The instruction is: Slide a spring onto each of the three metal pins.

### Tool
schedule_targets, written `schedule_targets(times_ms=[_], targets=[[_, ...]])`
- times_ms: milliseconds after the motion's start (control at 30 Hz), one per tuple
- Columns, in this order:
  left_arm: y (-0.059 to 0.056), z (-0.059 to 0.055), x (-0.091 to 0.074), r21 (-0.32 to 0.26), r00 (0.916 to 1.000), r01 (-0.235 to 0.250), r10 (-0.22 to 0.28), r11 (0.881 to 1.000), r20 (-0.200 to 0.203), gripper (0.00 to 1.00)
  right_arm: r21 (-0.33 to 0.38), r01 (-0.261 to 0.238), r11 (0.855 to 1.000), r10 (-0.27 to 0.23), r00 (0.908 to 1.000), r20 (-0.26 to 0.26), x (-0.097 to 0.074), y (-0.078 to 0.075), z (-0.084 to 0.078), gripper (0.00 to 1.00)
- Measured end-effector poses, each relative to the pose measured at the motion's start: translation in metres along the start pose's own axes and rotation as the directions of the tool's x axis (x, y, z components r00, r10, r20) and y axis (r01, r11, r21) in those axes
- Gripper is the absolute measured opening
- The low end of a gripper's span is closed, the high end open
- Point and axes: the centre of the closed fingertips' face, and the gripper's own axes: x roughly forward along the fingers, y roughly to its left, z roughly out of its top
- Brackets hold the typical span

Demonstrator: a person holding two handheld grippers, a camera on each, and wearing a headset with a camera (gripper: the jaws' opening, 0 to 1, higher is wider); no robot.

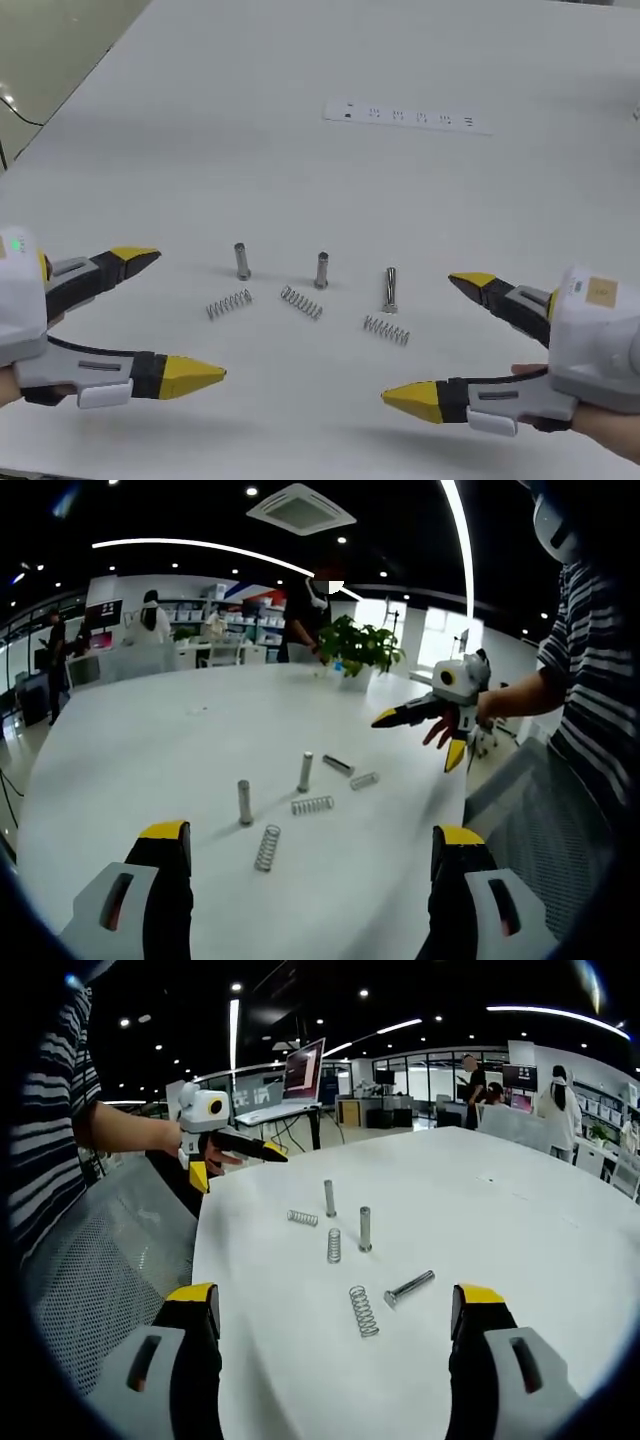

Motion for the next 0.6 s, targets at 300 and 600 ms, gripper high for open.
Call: schedule_targets(times_ms=[300,600], targets=[[0.0003,-0.0021,-0.0001,-0.002,1.0,-0.001,0.001,1.0,-0.009,0.97,-0.006,-0.007,1.0,0.007,0.9998,-0.017,0.0028,0.0028,-0.0015,0.95],[0.0021,-0.0046,-0.0038,-0.005,0.9999,-0.011,0.011,1.0,-0.011,0.96,-0.005,-0.013,1.0,0.013,0.9998,-0.014,0.0054,0.0046,-0.0014,0.95]])
